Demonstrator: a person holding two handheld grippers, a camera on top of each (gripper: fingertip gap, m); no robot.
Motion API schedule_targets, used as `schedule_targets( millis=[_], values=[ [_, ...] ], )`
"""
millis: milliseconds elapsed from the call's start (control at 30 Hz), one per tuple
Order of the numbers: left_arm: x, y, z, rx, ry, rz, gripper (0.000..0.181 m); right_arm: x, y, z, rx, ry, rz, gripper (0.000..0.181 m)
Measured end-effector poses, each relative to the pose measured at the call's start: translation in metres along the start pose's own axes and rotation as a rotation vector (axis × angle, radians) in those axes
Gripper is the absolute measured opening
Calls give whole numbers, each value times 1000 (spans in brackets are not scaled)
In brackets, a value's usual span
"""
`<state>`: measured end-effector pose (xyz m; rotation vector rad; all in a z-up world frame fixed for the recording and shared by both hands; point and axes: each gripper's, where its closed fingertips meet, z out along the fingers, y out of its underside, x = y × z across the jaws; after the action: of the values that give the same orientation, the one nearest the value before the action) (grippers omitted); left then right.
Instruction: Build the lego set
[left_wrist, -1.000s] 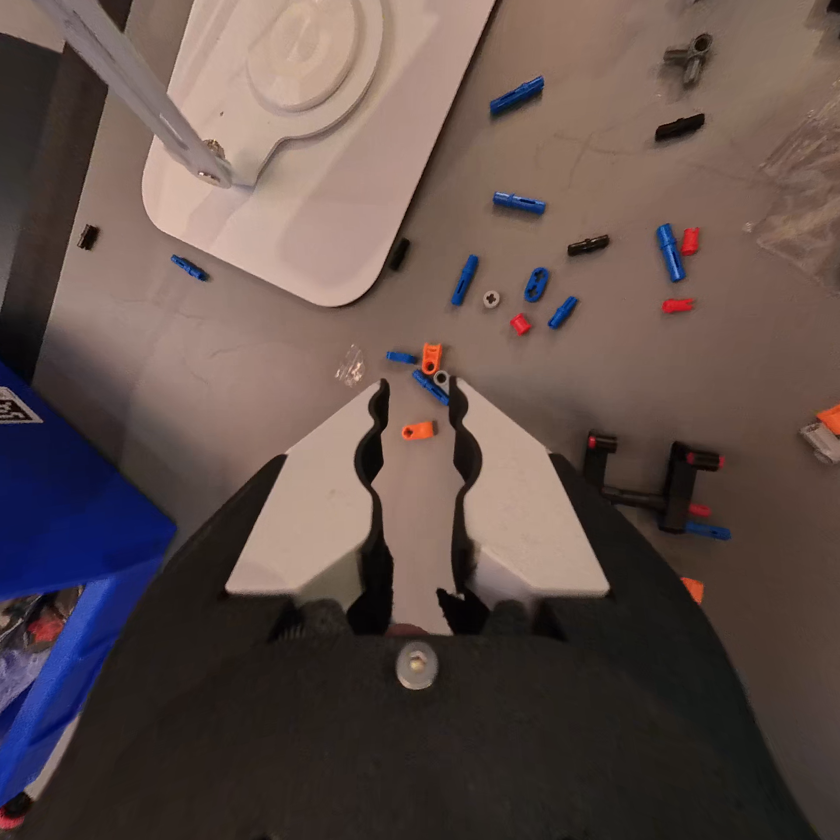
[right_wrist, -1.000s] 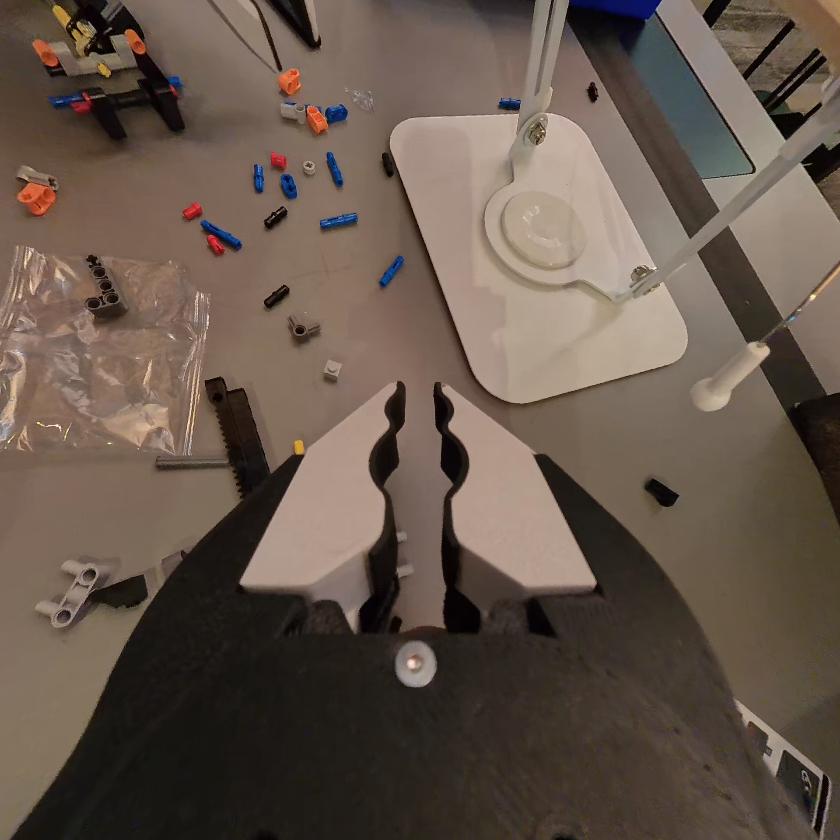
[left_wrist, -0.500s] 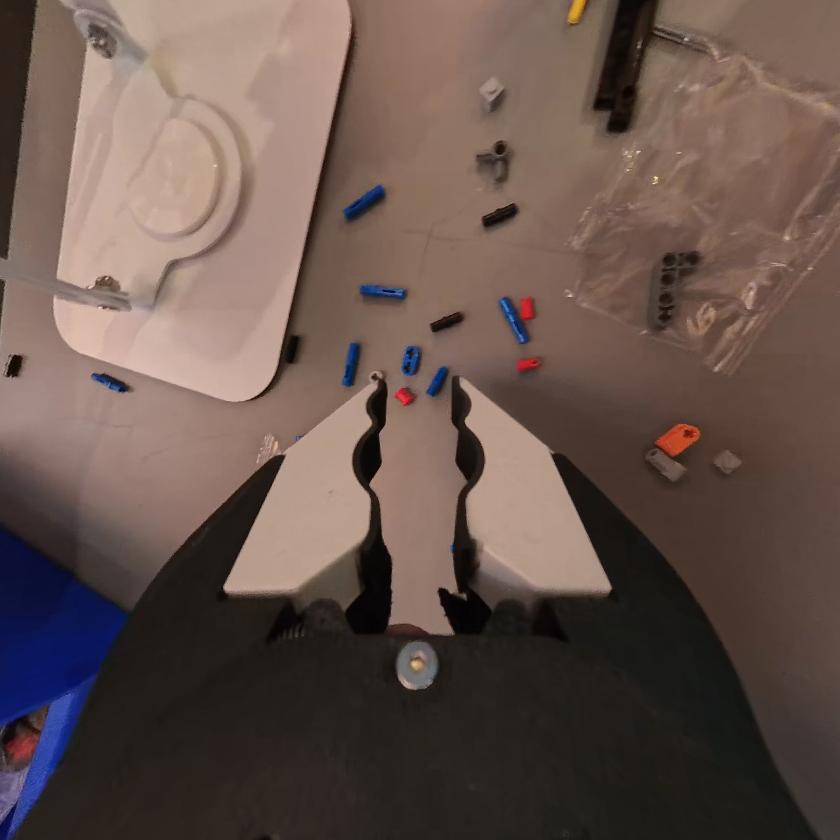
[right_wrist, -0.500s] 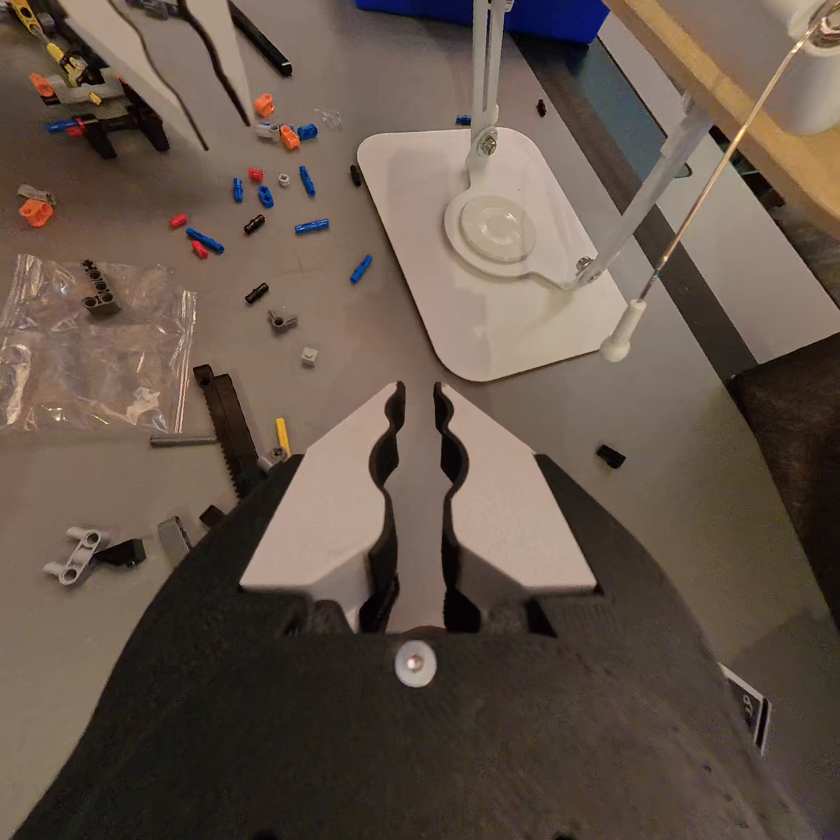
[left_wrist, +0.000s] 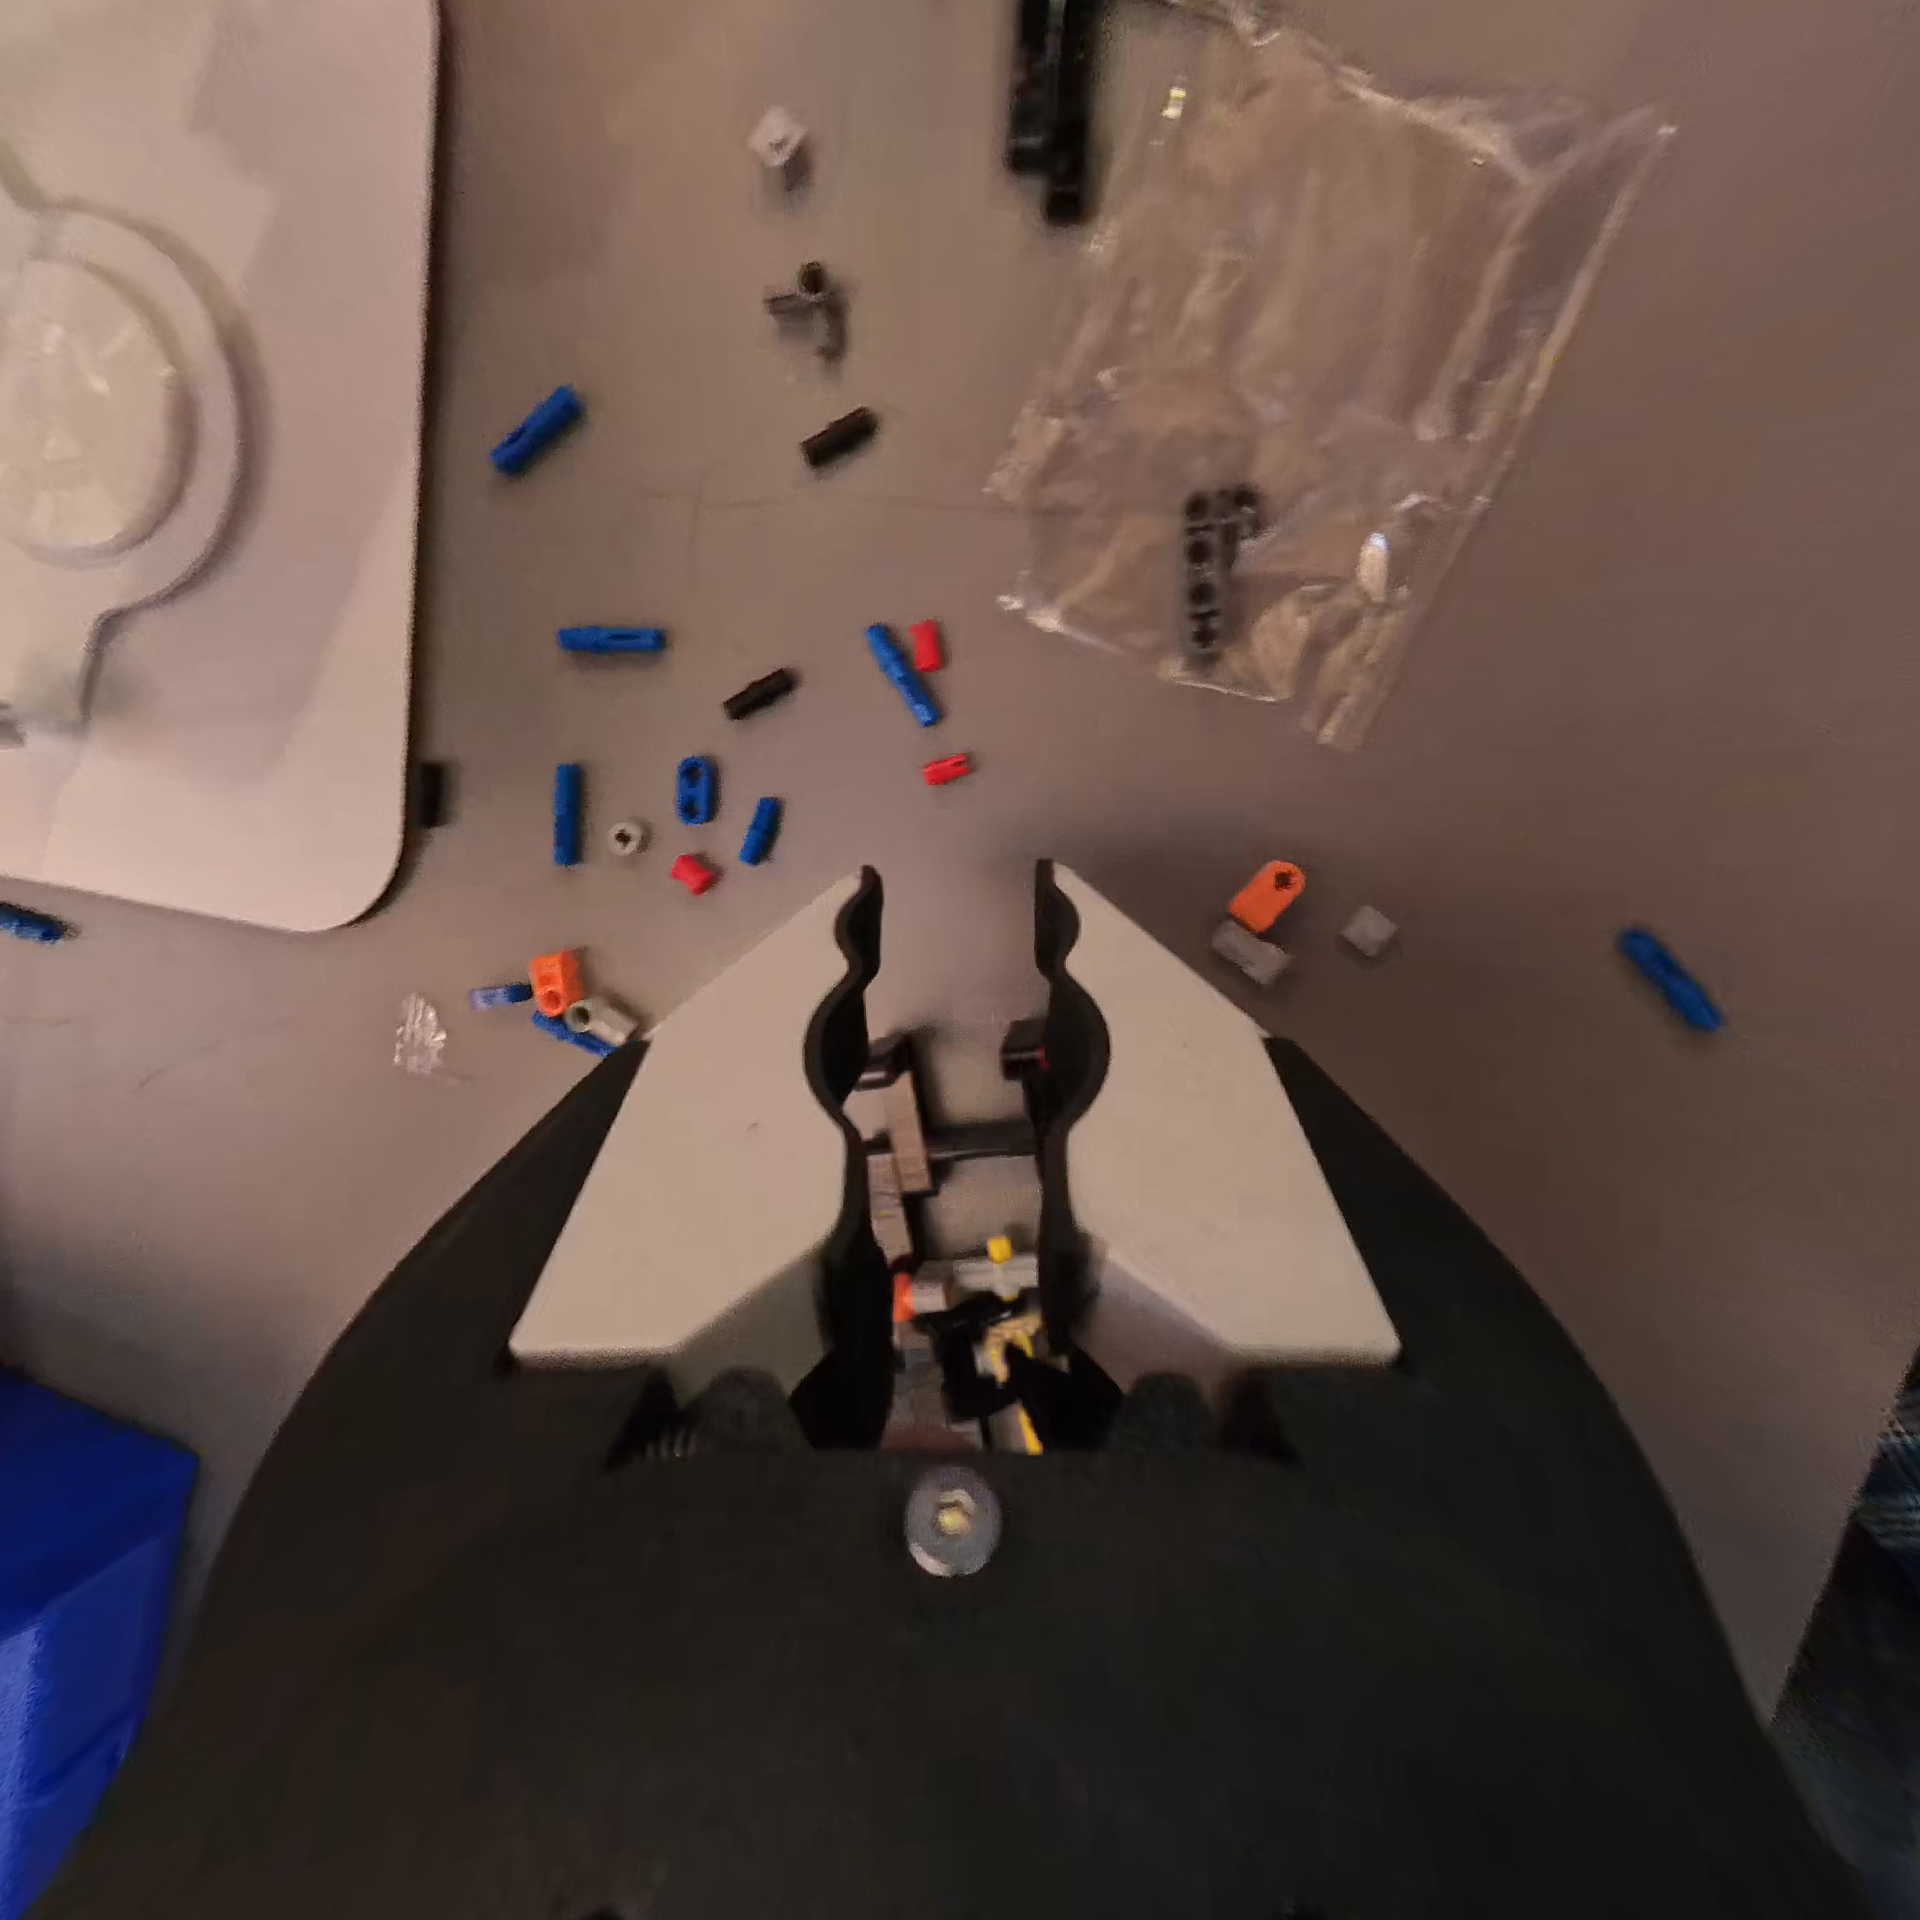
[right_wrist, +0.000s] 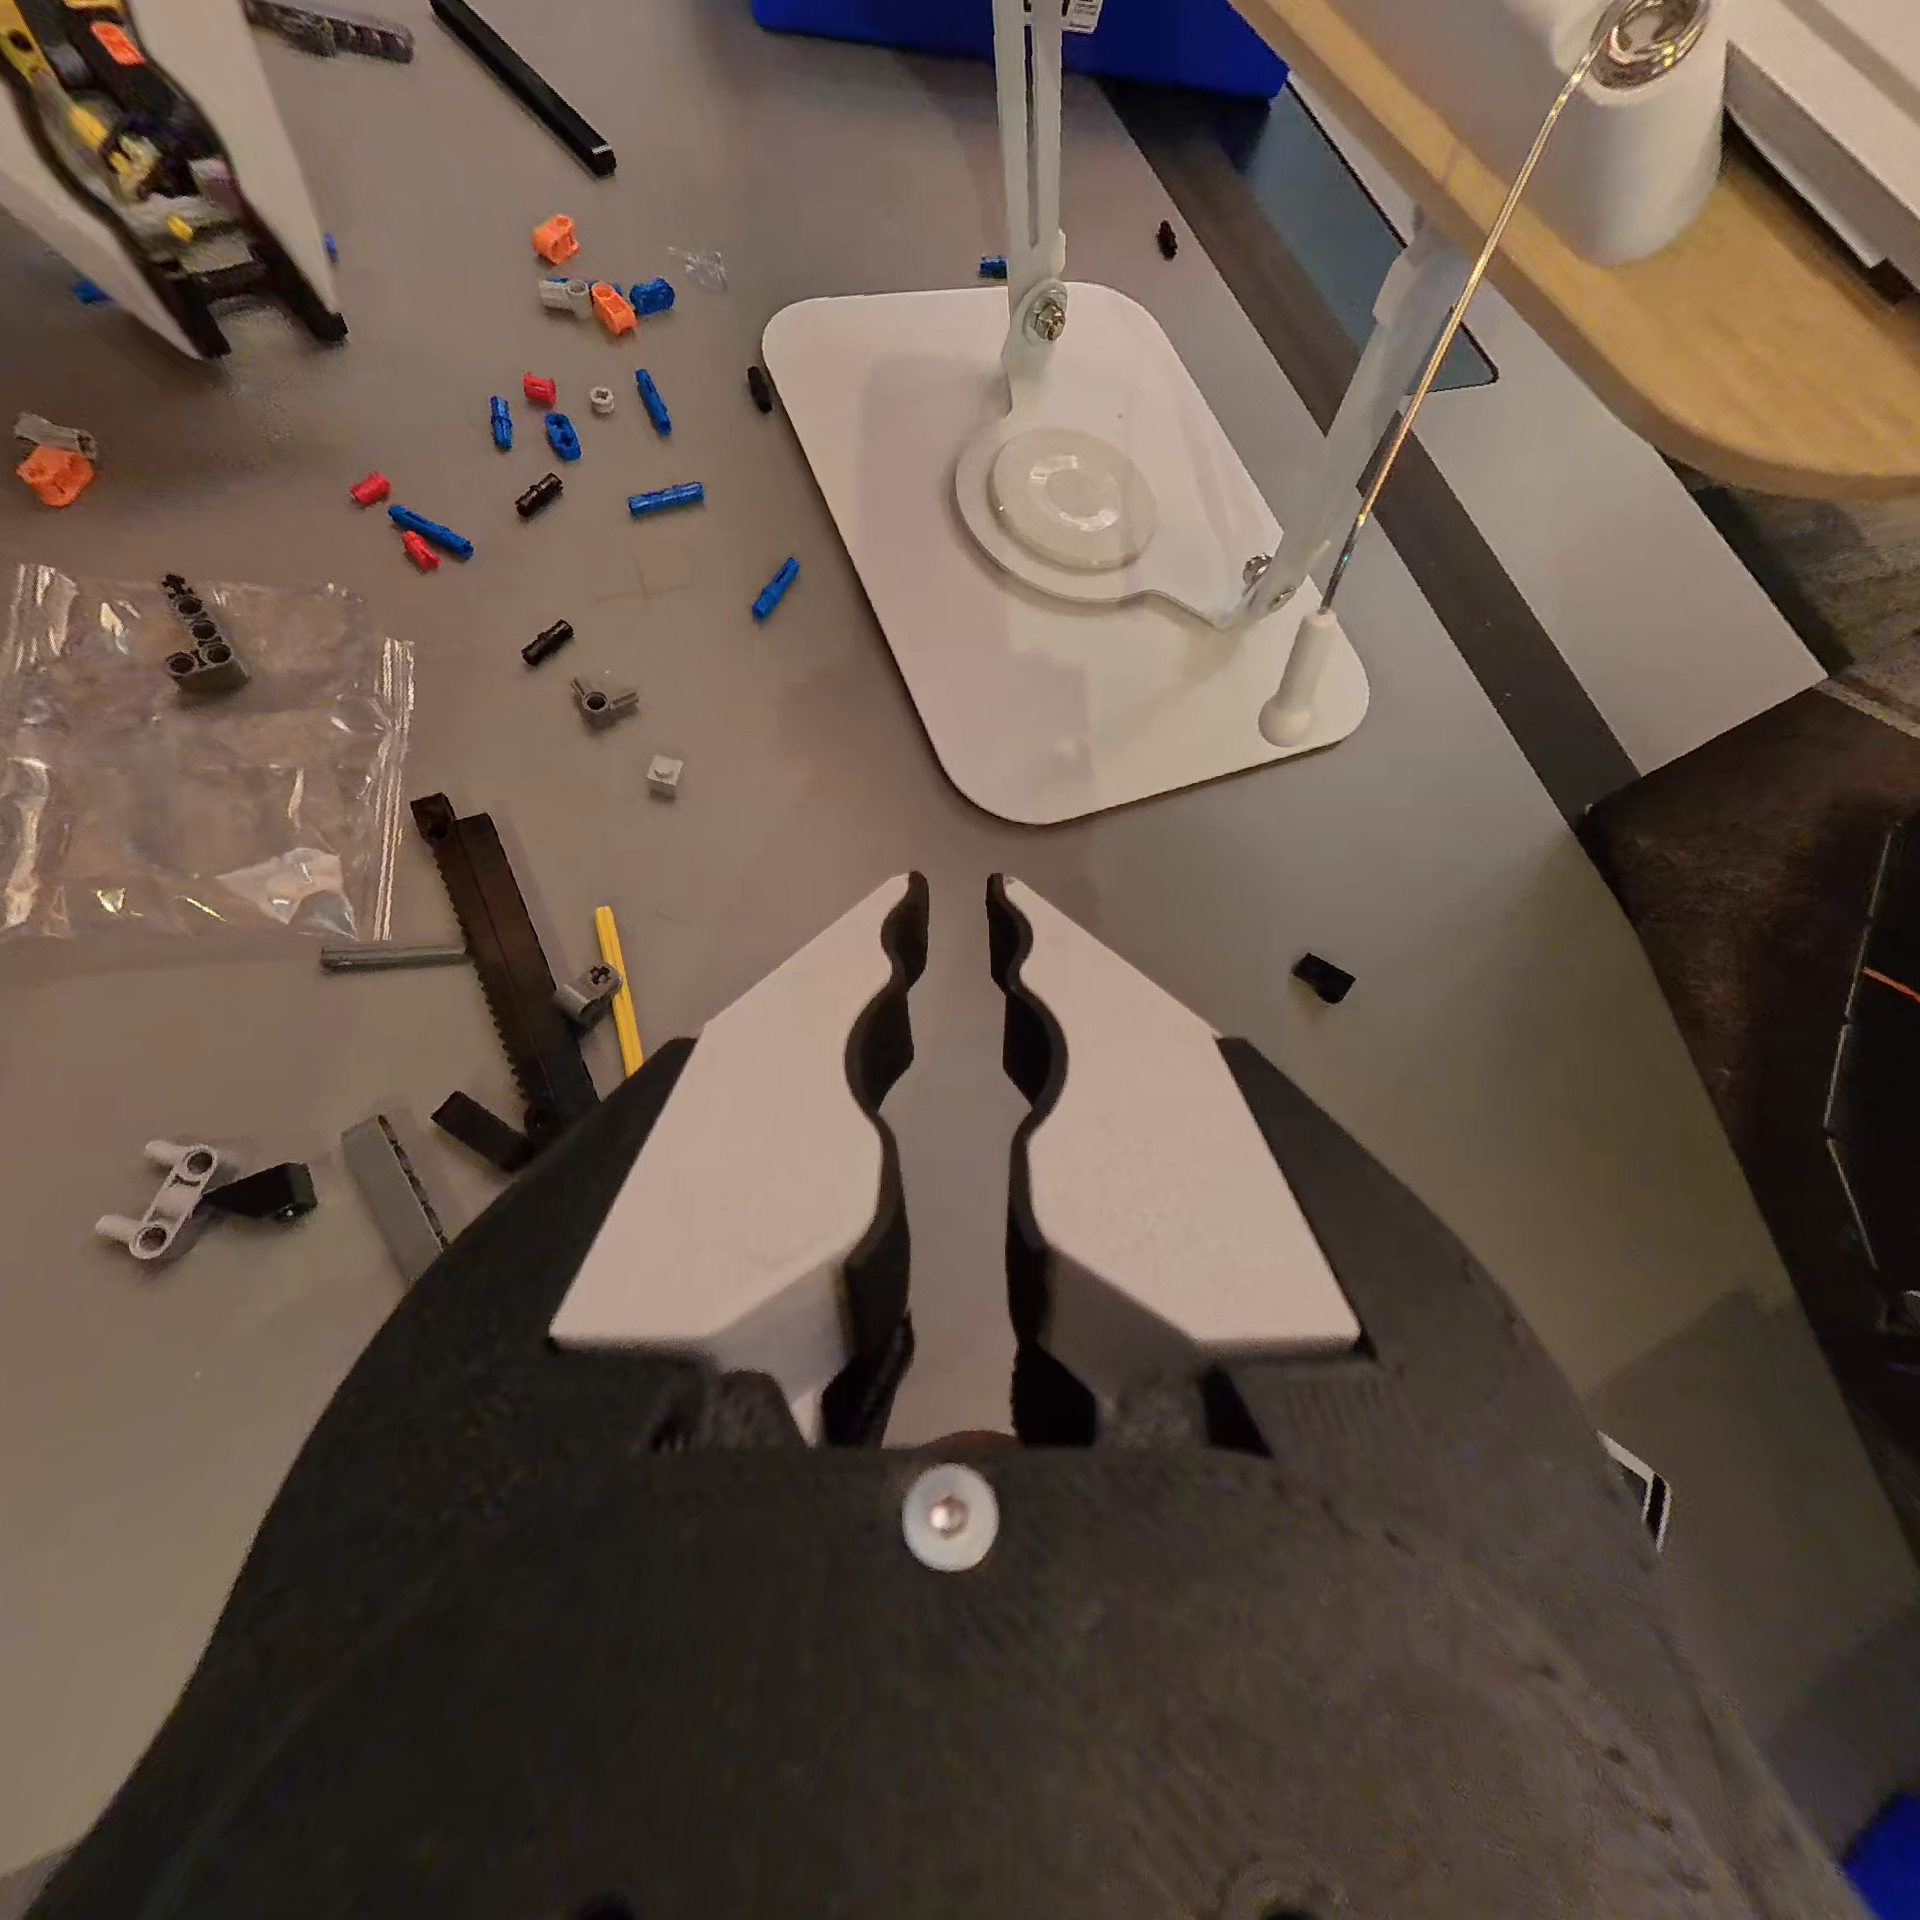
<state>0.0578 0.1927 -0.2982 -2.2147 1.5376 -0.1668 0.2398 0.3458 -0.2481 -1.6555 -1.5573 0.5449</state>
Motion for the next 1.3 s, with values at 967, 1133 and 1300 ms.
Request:
schedule_targets(
  millis=[967, 1133, 1300],
  values=[
    [41, -79, 14, 128, 36, 80, 24, 12, 67, -83, -106, 27, 79, 6],
    [43, -85, 22, 137, 40, 79, 24, 22, 88, -83, -159, 72, 123, 12],
    [44, -87, 24, 143, 39, 75, 23, 31, 84, -85, -138, 121, 135, 18]
  ],
)
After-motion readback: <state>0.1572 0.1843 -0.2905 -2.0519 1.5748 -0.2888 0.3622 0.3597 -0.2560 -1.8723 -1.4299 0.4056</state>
